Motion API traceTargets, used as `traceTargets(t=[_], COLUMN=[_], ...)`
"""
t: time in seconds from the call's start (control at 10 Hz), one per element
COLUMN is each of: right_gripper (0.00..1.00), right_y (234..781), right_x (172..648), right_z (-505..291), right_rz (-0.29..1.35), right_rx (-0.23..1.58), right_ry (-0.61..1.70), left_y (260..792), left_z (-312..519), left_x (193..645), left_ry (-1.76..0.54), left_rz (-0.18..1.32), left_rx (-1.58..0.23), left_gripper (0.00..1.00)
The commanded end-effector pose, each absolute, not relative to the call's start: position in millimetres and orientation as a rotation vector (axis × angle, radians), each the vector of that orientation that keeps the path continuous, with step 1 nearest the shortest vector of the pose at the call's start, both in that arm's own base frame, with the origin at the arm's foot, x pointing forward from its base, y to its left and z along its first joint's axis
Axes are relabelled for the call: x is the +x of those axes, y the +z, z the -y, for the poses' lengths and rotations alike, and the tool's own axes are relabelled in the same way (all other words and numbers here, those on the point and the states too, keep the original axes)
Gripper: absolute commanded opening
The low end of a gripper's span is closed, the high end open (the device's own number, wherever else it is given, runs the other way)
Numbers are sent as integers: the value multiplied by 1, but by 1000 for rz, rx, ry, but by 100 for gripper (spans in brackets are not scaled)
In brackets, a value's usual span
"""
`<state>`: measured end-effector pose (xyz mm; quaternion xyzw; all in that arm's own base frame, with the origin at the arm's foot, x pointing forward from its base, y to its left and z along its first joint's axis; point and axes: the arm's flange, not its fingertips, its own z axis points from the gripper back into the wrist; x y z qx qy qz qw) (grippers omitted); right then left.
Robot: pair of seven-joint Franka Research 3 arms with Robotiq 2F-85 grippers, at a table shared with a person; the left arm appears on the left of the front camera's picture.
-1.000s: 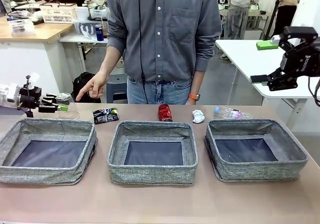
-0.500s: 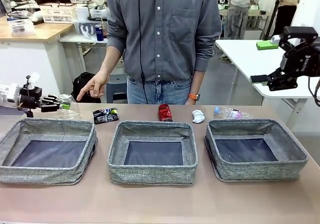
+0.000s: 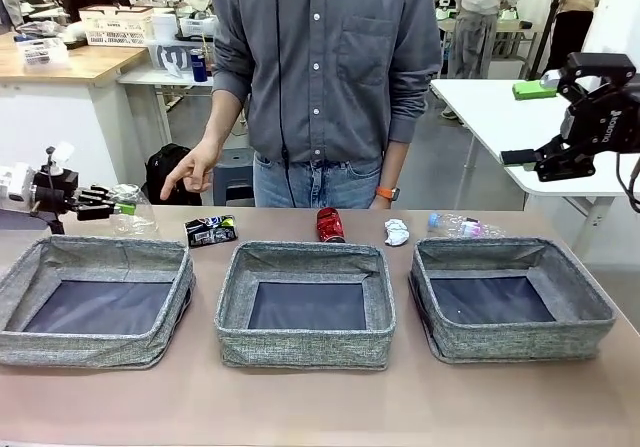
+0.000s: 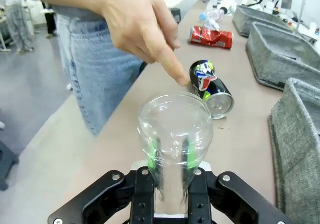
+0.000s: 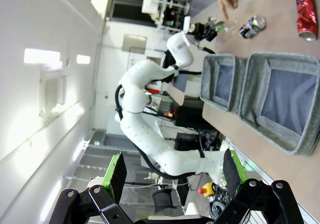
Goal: Sort the waste into the appropriate baskets.
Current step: Pick up the waste item pointed out by the person.
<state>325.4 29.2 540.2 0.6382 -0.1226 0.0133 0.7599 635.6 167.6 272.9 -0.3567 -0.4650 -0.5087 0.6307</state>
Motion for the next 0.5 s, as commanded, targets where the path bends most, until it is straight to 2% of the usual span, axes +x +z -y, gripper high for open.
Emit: traceTargets(t=[0.0, 0.2, 0.3, 0.4], right_gripper=[100, 100, 100, 100], right_y=[543, 543, 543, 543], right_x=[328, 328, 328, 328], right_z=[-31, -31, -31, -31], right_rz=[285, 285, 285, 285], right_rx=[1411, 1411, 1411, 1411], right_ry=[36, 36, 36, 36], left_y=[345, 415, 442, 465], left_z=[-178, -182, -175, -167], left_x=[605, 563, 544, 527], left_ry=[-1217, -1289, -1137, -1083], left_rz=[1091, 1108, 978, 836], left_rx=[-699, -647, -721, -806], left_gripper=[22, 22, 22, 22])
